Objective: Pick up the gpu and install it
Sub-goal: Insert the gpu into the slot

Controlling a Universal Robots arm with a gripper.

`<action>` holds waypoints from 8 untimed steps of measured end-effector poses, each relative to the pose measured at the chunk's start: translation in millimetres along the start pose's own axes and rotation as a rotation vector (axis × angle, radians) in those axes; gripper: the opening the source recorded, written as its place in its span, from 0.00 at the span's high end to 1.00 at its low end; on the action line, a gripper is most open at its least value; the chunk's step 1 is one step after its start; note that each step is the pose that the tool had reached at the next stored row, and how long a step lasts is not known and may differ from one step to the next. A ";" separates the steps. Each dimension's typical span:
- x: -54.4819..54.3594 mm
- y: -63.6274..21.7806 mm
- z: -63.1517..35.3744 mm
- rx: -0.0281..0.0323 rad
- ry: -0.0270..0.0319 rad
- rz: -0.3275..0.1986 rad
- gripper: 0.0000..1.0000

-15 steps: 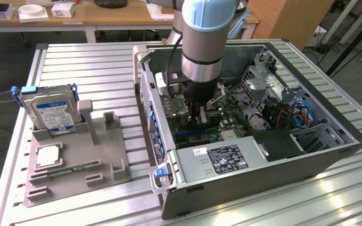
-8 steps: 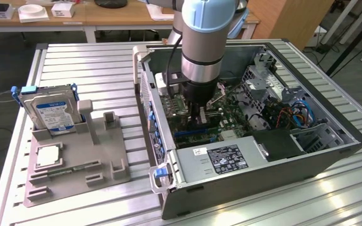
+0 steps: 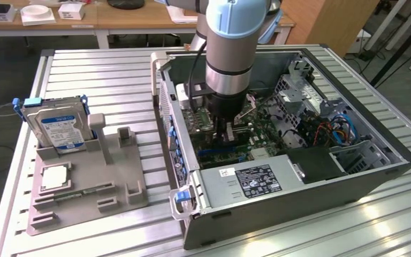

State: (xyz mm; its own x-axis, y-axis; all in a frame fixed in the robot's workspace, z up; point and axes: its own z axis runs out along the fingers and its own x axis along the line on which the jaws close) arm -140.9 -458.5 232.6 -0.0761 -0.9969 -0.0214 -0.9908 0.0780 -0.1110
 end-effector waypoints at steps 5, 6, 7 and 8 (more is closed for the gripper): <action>0.0 0.3 1.4 -0.0001 0.0000 0.000 0.71; 0.1 0.3 1.5 -0.0002 0.0001 0.000 0.71; 0.0 0.4 1.6 -0.0003 0.0001 0.000 0.71; 0.0 0.4 1.6 -0.0007 0.0001 0.000 0.71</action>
State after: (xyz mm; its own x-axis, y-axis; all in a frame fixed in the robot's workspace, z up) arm -141.2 -458.5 231.0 -0.0762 -0.9969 -0.0213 -0.9908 0.0781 -0.1102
